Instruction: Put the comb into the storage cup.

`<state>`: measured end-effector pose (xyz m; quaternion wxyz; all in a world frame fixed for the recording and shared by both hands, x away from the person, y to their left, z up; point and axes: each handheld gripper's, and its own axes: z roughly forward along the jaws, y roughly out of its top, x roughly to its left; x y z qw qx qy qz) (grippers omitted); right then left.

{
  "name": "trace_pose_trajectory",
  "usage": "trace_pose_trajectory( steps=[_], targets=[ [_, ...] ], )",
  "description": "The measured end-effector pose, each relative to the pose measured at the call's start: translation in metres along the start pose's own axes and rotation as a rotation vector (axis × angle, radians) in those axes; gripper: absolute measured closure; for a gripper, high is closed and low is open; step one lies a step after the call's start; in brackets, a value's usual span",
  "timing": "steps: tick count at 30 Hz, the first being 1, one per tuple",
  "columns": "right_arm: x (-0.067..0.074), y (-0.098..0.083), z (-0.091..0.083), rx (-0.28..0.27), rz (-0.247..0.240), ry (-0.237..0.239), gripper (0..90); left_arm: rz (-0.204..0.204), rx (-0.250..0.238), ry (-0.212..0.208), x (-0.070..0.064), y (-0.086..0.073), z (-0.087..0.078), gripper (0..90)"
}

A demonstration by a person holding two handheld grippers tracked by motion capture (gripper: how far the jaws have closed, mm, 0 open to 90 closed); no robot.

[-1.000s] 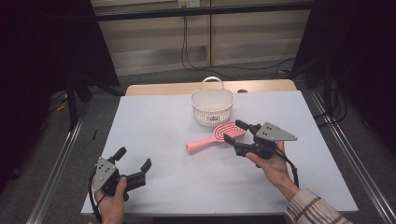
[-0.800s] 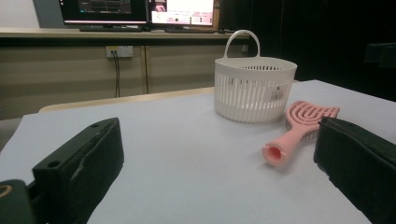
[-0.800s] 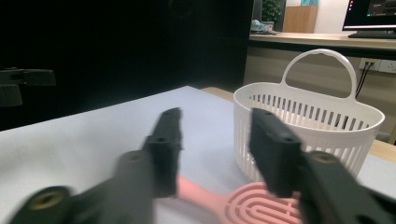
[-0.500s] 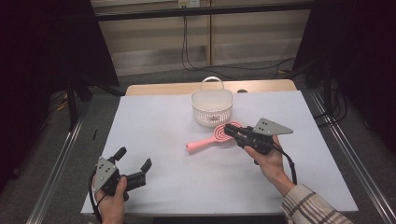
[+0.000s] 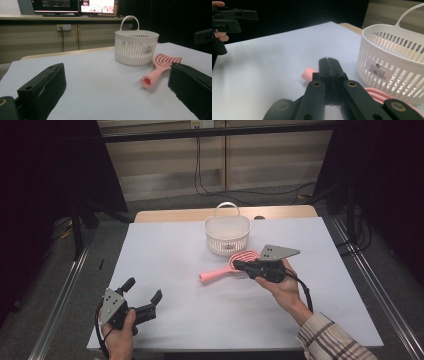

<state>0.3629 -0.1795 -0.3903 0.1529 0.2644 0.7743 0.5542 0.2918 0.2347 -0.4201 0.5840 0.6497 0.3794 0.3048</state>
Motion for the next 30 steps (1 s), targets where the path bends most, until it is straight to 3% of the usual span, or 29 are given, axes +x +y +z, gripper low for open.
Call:
trace_pose_trajectory(
  steps=[13,19,20,25,30],
  targets=[
    [-0.001,0.011,0.010,0.159,0.020,0.081,90.0,0.006,0.000,0.003,0.000,0.000,-0.001,1.6],
    [-0.002,0.017,0.019,0.226,0.002,0.123,90.0,0.004,0.000,0.002,0.000,0.000,0.000,1.6],
    [-0.002,0.018,0.023,0.262,0.000,0.146,90.0,0.004,0.000,0.003,0.000,0.000,0.000,1.6],
    [0.000,0.021,0.032,0.333,-0.004,0.192,90.0,0.005,0.002,0.001,0.000,0.000,0.000,1.6],
    [0.005,0.025,0.039,0.375,-0.025,0.207,90.0,0.005,0.002,0.001,0.000,0.000,0.000,1.7]
  ],
)
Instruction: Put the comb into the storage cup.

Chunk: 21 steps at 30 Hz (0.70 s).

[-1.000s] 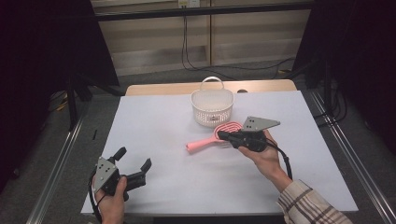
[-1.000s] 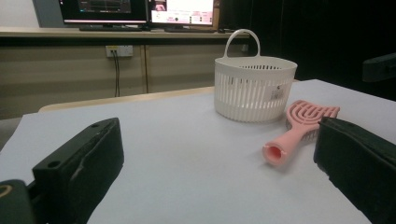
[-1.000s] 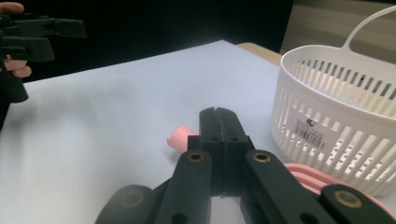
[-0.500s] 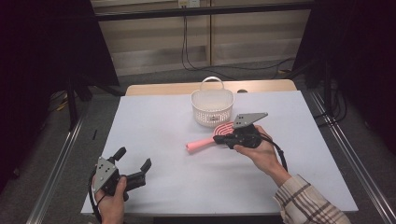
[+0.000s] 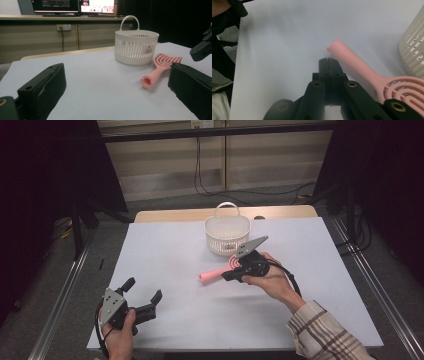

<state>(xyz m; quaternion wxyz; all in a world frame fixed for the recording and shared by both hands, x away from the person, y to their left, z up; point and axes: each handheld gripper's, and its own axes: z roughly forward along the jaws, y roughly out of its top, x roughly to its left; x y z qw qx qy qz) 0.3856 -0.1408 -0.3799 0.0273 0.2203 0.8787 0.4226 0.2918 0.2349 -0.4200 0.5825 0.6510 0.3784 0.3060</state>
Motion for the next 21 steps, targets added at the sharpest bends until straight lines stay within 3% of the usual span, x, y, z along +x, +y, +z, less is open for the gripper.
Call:
trace_pose_trajectory(
  steps=[6,21],
  targets=[
    [-0.002,0.010,0.011,0.083,-0.010,-0.009,90.0,0.004,-0.002,-0.004,0.000,0.000,0.000,1.6],
    [-0.011,0.021,0.039,0.188,-0.036,0.044,90.0,0.003,-0.003,0.001,0.000,0.000,0.000,1.6]
  ],
)
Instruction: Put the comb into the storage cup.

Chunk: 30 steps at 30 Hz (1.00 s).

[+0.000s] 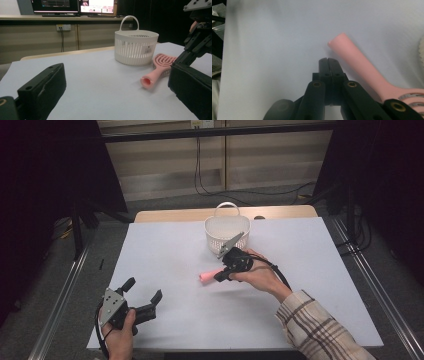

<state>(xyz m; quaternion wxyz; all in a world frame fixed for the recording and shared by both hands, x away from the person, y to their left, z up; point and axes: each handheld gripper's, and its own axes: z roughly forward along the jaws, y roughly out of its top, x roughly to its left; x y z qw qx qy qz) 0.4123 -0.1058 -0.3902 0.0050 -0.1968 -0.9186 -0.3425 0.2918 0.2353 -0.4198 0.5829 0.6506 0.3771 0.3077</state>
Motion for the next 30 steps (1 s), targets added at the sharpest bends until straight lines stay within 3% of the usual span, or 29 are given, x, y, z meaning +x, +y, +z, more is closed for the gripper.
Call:
trace_pose_trajectory(
  steps=[10,30],
  targets=[
    [-0.005,0.004,0.018,0.054,-0.012,0.014,90.0,-0.007,-0.012,-0.002,0.000,0.000,0.000,1.6],
    [-0.010,0.012,0.040,0.126,-0.038,-0.010,90.0,-0.003,0.000,-0.001,0.001,0.000,0.000,1.7]
  ],
)
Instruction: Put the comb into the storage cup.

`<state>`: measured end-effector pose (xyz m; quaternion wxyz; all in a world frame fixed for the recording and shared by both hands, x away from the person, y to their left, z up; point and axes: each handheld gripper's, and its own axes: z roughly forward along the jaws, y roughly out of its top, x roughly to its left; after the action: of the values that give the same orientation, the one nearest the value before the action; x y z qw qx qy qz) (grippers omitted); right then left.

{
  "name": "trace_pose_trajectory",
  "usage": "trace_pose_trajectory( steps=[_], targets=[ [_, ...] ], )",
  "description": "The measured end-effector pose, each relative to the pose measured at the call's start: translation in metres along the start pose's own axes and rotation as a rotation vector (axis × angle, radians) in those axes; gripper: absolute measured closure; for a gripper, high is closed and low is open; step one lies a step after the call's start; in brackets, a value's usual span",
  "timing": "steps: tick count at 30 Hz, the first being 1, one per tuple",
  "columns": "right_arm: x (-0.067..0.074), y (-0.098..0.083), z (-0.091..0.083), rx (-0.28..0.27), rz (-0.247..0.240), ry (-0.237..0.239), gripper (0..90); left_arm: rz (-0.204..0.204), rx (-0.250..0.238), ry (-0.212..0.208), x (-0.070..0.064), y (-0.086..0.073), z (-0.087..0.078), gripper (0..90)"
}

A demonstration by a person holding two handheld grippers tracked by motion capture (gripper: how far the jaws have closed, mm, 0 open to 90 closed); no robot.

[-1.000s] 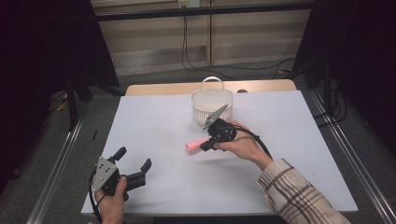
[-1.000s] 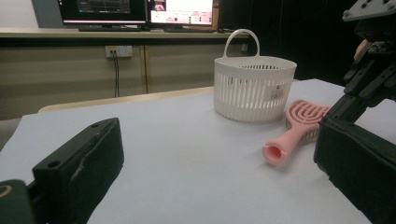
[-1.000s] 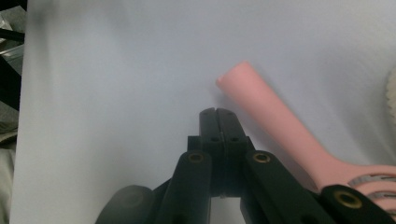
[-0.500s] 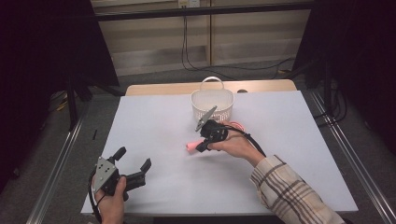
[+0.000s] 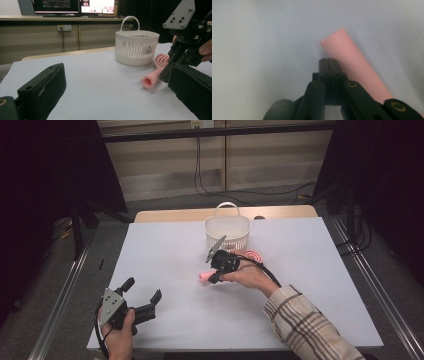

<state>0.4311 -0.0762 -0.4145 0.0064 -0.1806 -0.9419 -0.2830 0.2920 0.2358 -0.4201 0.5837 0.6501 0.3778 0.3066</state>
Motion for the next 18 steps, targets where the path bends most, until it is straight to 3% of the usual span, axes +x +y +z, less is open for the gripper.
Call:
trace_pose_trajectory(
  steps=[18],
  targets=[
    [-0.0037,0.0034,0.0079,0.028,0.006,0.009,90.0,0.002,-0.003,-0.002,0.0002,0.0003,-0.0002,1.6]
  ],
)
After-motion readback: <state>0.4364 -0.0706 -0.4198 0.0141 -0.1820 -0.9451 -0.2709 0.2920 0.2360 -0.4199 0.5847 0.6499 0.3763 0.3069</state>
